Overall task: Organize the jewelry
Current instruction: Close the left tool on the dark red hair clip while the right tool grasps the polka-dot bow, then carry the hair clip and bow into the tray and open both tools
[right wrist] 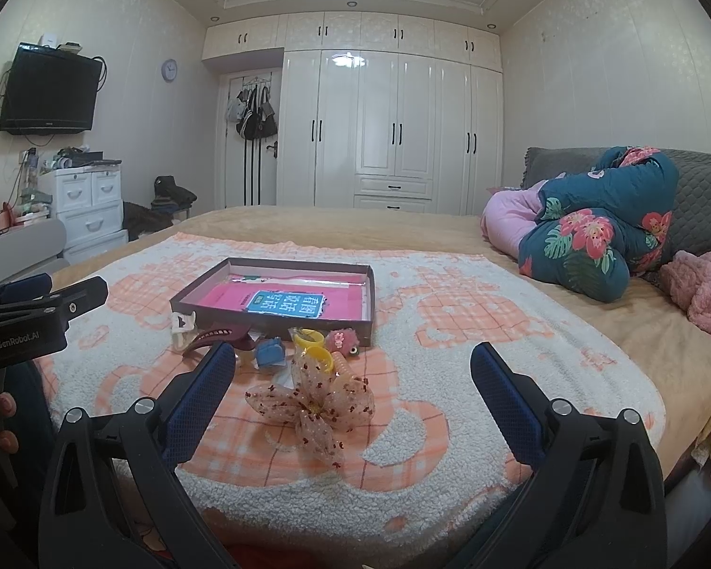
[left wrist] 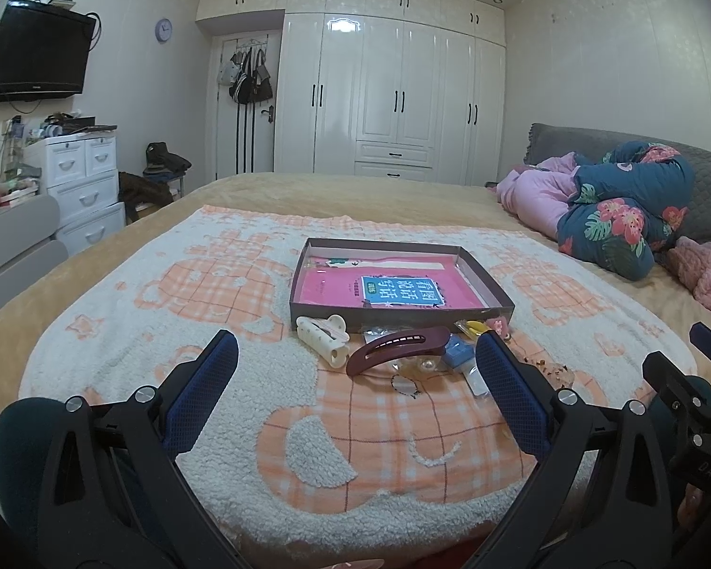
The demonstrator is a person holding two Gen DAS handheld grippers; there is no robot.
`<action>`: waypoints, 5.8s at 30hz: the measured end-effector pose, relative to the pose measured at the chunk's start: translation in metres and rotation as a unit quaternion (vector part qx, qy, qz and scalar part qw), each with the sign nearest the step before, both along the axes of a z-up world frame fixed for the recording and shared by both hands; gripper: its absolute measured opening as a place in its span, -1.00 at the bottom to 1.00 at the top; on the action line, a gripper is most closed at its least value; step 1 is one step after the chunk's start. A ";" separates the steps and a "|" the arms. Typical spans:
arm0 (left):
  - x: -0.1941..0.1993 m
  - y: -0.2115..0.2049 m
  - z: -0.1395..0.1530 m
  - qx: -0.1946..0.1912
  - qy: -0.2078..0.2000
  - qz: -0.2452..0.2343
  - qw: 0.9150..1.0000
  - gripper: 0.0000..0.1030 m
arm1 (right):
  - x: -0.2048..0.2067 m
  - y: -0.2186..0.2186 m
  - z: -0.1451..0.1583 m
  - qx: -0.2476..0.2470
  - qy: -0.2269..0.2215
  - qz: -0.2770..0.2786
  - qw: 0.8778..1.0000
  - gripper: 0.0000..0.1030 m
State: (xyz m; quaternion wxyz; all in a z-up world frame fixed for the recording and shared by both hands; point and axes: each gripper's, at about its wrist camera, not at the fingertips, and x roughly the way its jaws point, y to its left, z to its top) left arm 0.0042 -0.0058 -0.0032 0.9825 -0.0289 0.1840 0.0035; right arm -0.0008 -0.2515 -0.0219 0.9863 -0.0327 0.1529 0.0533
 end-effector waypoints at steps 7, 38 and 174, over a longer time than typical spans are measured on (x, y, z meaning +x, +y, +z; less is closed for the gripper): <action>0.003 0.004 -0.006 -0.003 0.011 -0.001 1.000 0.79 | 0.007 0.005 -0.004 -0.001 0.016 0.012 1.000 0.88; 0.113 -0.012 -0.049 0.101 0.150 -0.088 0.980 0.79 | 0.106 0.023 -0.068 -0.018 0.200 0.054 0.978 0.82; 0.298 0.054 -0.055 -0.048 0.160 -0.126 0.978 -0.99 | 0.317 0.023 -0.056 0.033 0.204 0.047 0.977 -0.34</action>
